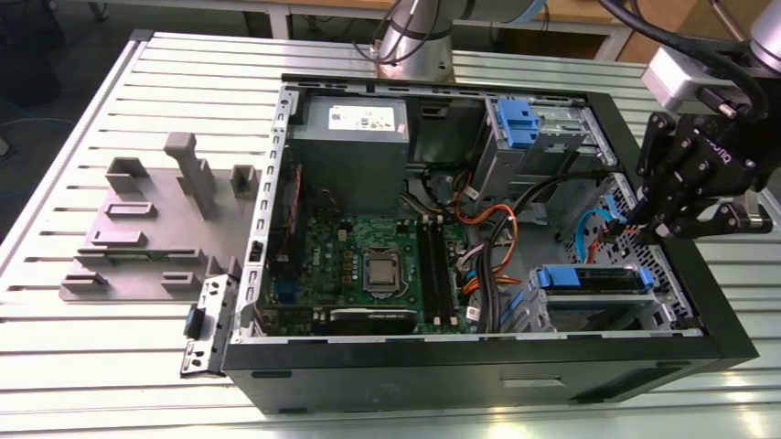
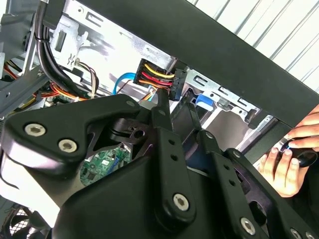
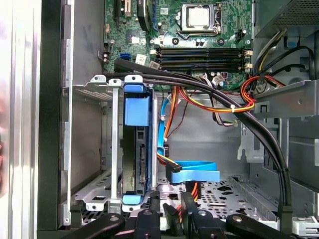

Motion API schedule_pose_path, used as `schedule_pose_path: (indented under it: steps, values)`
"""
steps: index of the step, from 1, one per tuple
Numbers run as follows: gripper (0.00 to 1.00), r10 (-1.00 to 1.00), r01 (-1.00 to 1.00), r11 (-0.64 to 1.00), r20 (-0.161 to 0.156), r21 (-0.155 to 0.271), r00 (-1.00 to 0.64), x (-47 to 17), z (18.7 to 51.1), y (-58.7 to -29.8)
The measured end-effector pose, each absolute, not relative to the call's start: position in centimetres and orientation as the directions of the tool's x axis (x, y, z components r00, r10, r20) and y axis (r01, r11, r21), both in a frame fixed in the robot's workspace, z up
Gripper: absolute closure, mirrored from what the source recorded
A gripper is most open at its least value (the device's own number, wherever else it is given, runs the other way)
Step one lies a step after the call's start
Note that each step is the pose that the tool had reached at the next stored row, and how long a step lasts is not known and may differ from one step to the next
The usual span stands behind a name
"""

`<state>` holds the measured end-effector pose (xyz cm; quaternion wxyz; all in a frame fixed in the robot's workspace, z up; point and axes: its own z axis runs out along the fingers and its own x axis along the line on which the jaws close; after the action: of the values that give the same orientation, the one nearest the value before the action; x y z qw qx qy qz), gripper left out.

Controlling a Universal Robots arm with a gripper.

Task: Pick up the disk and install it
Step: 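Insert the first disk wire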

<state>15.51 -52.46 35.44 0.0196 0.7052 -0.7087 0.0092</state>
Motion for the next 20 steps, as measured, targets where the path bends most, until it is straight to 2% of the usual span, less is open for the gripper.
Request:
schedule_pose_path:
  steps: [14,15,16,17,18,20]
  values:
    - [0.69,-0.999,-1.0,0.005,0.041,0.015,-0.005,15.52,35.2,-52.13]
    - [0.7,-0.999,-1.0,0.005,0.041,0.015,-0.005,15.52,35.19,-52.12]
    - [0.77,-0.999,-1.0,0.005,0.042,0.015,-0.005,15.52,35.18,-52.12]
    - [0.77,-0.999,-1.0,0.005,0.042,0.015,-0.005,15.52,35.17,-52.12]
    - [0.83,-0.999,-1.0,0.005,0.043,0.015,-0.005,15.52,35.17,-52.12]
    - [0.84,-0.999,-1.0,0.005,0.043,0.015,-0.005,15.52,35.16,-52.11]
